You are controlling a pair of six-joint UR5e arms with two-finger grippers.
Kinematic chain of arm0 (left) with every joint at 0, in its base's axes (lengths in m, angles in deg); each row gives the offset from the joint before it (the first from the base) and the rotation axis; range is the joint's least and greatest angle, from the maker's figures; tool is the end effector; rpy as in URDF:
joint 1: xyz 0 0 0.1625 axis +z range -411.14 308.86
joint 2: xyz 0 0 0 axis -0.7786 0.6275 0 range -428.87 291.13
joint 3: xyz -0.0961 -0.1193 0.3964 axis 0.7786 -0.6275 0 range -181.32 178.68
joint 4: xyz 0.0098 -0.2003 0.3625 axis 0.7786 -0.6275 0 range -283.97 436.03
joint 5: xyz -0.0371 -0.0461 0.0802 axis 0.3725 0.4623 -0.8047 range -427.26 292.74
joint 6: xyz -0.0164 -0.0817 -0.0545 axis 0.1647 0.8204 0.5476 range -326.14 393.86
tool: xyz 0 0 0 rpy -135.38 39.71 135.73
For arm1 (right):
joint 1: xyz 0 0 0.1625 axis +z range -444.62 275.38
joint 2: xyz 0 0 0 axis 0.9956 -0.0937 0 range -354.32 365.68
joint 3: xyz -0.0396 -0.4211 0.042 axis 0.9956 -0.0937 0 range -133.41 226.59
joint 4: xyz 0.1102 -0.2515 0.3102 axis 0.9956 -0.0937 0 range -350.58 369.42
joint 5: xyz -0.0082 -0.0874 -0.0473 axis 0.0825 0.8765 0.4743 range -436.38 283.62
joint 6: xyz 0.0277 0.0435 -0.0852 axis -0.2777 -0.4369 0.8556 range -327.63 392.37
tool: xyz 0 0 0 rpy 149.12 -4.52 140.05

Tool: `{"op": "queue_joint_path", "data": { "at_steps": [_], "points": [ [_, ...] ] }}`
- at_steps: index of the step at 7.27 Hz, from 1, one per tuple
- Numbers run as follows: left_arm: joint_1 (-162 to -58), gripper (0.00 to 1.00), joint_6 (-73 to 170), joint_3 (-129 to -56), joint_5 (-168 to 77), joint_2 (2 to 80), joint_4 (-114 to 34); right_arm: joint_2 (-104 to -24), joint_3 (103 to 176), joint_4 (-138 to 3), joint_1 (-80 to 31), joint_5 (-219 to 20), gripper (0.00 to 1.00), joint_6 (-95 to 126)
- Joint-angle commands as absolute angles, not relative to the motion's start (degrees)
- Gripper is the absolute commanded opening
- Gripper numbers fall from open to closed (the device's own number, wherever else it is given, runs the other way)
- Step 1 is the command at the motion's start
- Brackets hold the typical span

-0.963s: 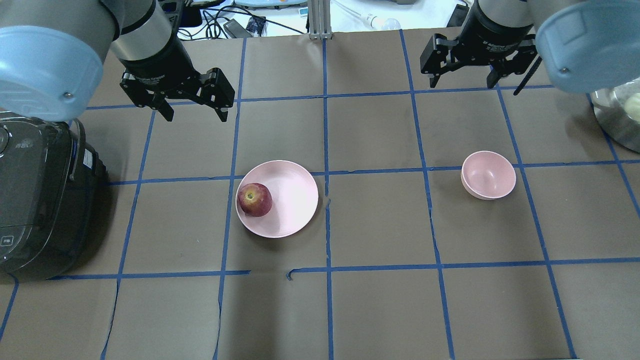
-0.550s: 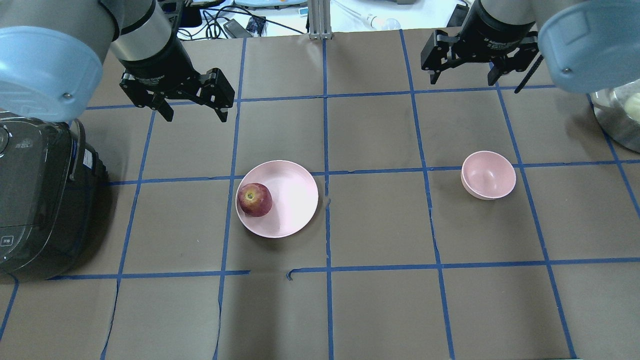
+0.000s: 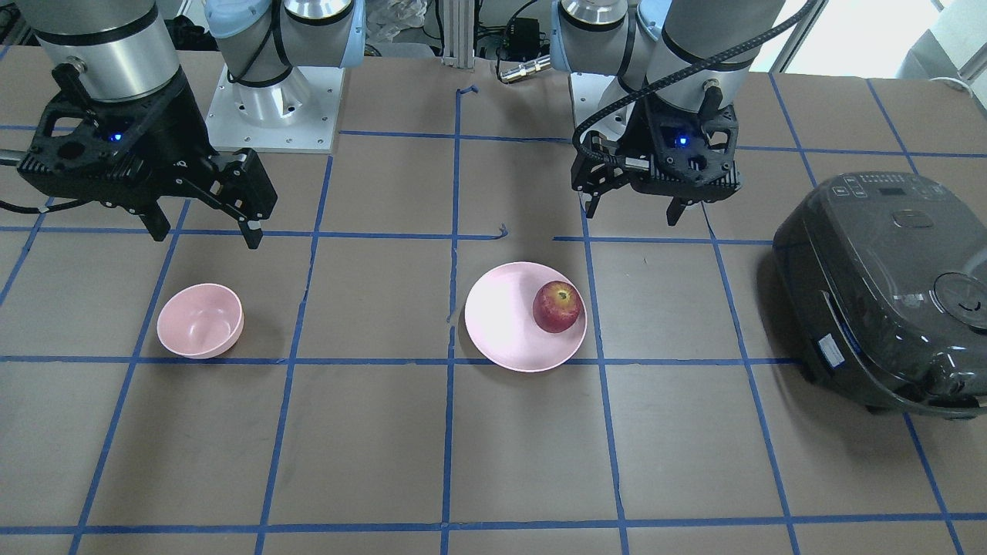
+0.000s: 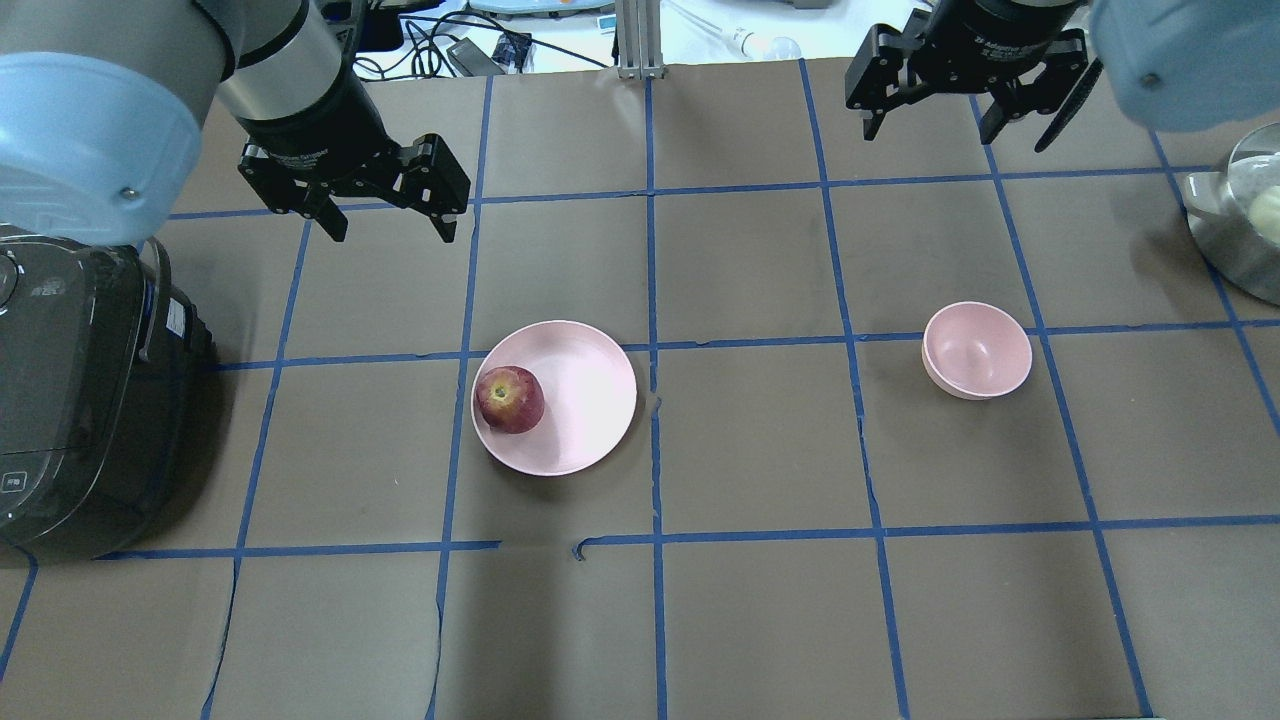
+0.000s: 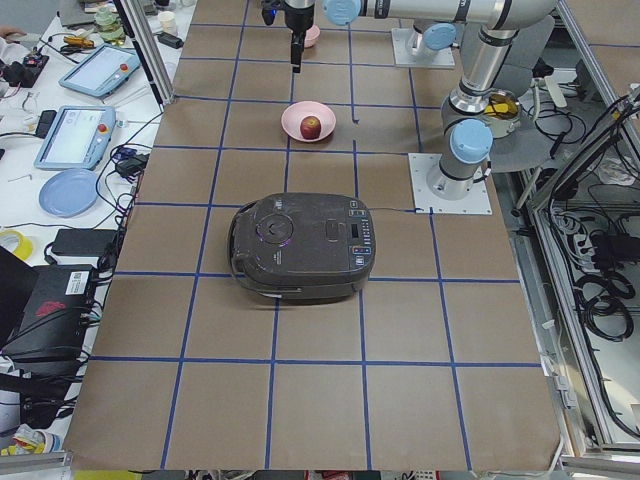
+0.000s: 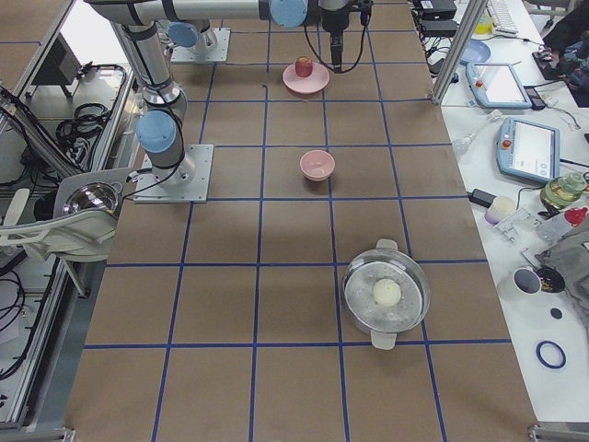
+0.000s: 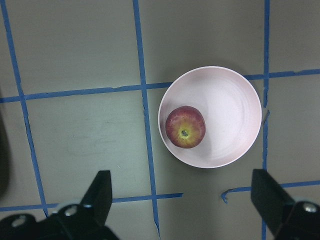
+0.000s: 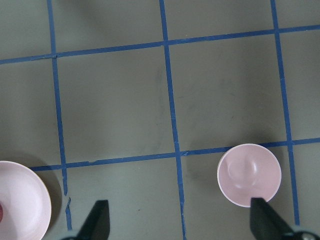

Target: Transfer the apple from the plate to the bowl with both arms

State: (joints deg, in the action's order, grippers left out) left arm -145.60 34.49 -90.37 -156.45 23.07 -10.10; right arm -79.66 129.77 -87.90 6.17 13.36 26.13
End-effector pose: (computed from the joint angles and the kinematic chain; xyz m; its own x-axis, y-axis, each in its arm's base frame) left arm -0.1742 -0.4991 0.4860 -0.9976 0.0677 0.0146 0.0669 0.9965 -0.0500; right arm 0.1413 -0.5394 0.5190 -0.9954 0.0927 -0.0224 0.0951 0.9820 -0.1631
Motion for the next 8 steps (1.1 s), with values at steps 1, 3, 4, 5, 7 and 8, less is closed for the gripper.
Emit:
{"op": "queue_joint_path", "data": {
  "at_steps": [1, 3, 4, 5, 7, 8],
  "points": [
    [-145.62, 1.00, 34.74, -90.27, -156.73, 23.32, -10.10, -78.52, 126.40, -83.93, 6.08, 13.01, 1.00, 26.30],
    [-145.53, 1.00, 34.74, -90.18, -156.74, 23.41, -10.10, -79.05, 126.66, -84.63, 5.99, 13.18, 1.00, 26.22],
    [-145.53, 1.00, 34.74, -90.18, -156.74, 23.41, -10.10, -78.96, 126.92, -84.89, 5.99, 12.92, 1.00, 26.22],
    [-145.53, 1.00, 34.83, -90.27, -156.47, 23.59, -10.10, -79.05, 127.36, -85.15, 6.08, 12.83, 1.00, 26.13],
    [-145.53, 1.00, 34.83, -90.36, -156.56, 23.59, -10.10, -79.14, 127.36, -84.89, 6.08, 13.01, 1.00, 26.13],
    [-145.53, 1.00, 34.83, -90.27, -156.56, 23.68, -10.01, -79.14, 127.36, -85.07, 6.08, 12.92, 1.00, 26.13]
  ]
}}
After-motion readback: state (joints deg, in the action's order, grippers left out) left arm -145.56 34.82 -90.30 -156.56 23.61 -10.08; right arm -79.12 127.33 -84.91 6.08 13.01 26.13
